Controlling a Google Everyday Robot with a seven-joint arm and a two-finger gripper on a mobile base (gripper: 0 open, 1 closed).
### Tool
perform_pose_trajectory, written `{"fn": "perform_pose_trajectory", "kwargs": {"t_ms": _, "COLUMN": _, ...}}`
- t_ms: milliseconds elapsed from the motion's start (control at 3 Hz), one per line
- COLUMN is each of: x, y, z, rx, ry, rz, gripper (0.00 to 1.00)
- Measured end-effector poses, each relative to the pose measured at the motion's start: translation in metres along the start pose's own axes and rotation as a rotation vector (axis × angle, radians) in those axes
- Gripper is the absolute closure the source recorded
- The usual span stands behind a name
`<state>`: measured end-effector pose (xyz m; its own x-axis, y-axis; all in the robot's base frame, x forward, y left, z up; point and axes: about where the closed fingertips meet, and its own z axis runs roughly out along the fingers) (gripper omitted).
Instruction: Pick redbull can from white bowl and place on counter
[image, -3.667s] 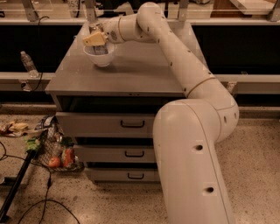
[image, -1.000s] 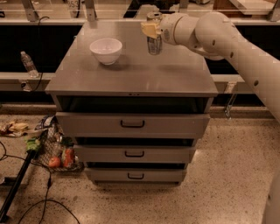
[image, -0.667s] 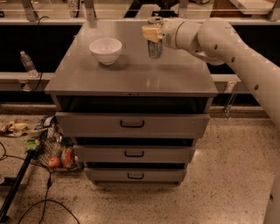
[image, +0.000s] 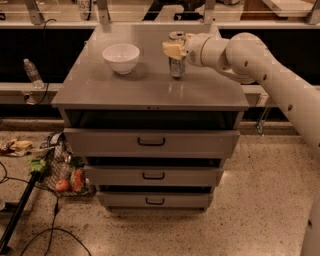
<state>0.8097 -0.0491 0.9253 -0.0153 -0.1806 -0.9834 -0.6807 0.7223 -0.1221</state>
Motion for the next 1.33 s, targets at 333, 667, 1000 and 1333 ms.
{"fn": "perform_pose_trajectory", "kwargs": {"t_ms": 333, "x": 0.011, "y": 0.001, "z": 0.005, "rx": -0.007, "ry": 0.016, "rz": -0.007, "gripper": 0.28}}
{"fn": "perform_pose_trajectory", "kwargs": {"t_ms": 667, "x": 0.015, "y": 0.002, "z": 0.009, "rx": -0.01, "ry": 0.024, "rz": -0.009, "gripper": 0.04}}
{"fn": "perform_pose_trajectory", "kwargs": {"t_ms": 1000, "x": 0.015, "y": -0.004, "z": -0.017, "rx": 0.011, "ry": 0.053, "rz": -0.015, "gripper": 0.0}}
{"fn": "perform_pose_trajectory", "kwargs": {"t_ms": 1333, "x": 0.014, "y": -0.015, "z": -0.053, "rx": 0.031, "ry": 0.075, "rz": -0.025, "gripper": 0.0}}
